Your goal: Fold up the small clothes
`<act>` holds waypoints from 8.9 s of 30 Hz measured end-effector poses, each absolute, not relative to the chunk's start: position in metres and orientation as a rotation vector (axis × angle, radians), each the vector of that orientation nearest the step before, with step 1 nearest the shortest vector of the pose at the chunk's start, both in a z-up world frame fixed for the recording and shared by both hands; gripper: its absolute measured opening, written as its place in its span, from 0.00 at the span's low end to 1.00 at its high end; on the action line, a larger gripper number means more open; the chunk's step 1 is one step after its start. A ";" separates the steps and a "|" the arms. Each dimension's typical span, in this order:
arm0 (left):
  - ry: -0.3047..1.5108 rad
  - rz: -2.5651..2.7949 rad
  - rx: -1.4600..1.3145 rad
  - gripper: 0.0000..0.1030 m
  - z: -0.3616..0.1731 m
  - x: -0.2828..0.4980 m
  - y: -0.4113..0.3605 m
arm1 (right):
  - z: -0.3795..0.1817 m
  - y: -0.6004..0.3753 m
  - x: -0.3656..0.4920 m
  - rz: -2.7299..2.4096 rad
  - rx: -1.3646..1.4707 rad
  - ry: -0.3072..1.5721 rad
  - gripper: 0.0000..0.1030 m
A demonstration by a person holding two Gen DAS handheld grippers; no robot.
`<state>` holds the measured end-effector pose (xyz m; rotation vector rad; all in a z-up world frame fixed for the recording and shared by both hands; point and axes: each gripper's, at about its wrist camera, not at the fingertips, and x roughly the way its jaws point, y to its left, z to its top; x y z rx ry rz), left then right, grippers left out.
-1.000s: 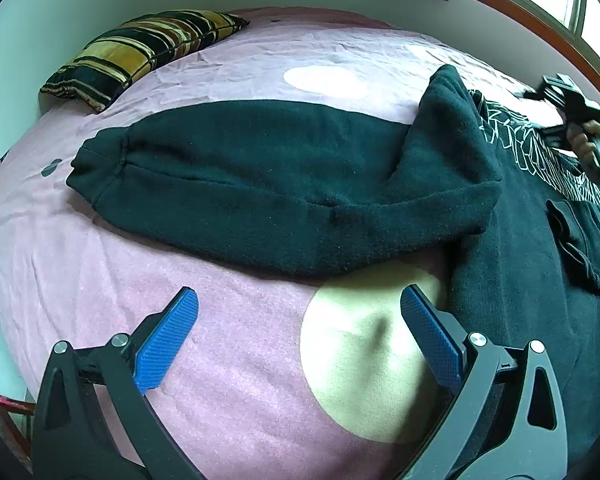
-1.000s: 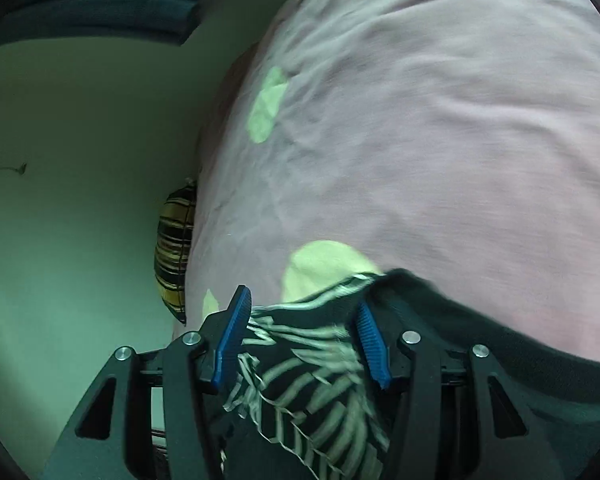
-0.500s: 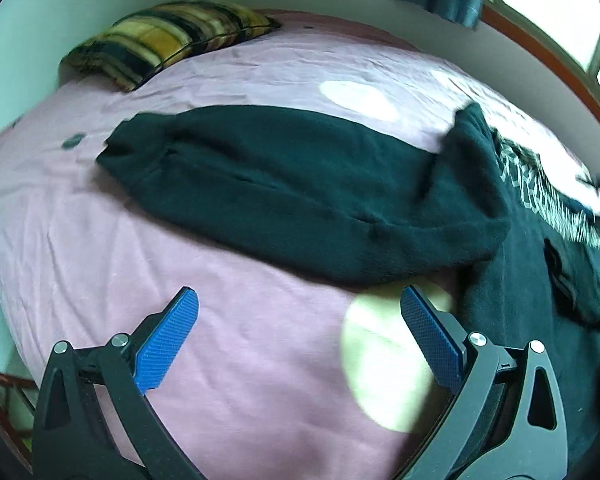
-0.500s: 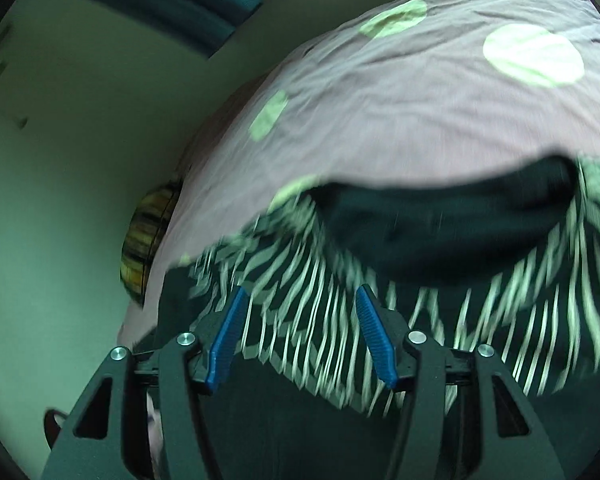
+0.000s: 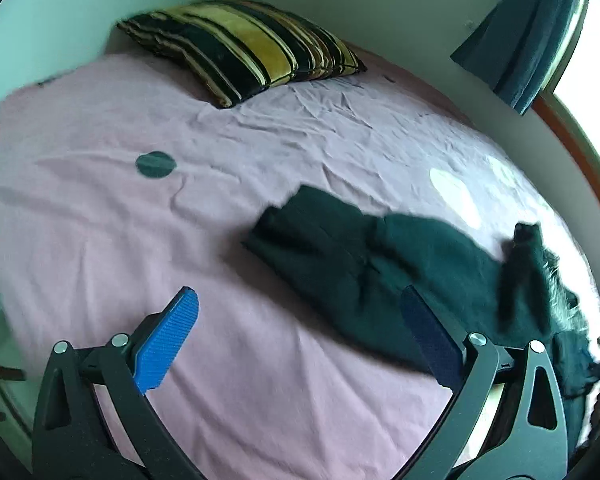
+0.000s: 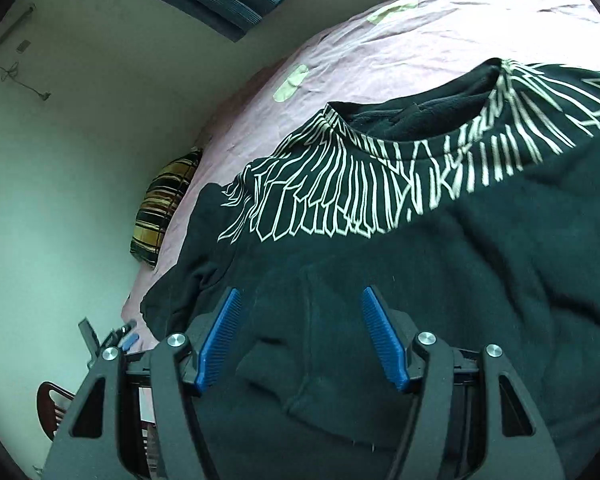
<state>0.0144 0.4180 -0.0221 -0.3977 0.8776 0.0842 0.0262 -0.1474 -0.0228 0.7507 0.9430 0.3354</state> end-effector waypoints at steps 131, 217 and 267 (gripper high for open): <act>0.988 -0.432 -0.224 0.87 -0.040 0.173 0.145 | -0.075 -0.287 -0.086 0.003 0.831 0.837 0.07; 1.154 -0.732 -0.360 0.53 -0.072 -0.132 0.191 | -0.061 -0.240 -0.351 0.405 0.993 1.013 0.61; 0.925 -0.744 -0.574 0.61 0.007 0.085 0.222 | -0.090 -0.374 -0.140 0.344 1.483 0.642 0.51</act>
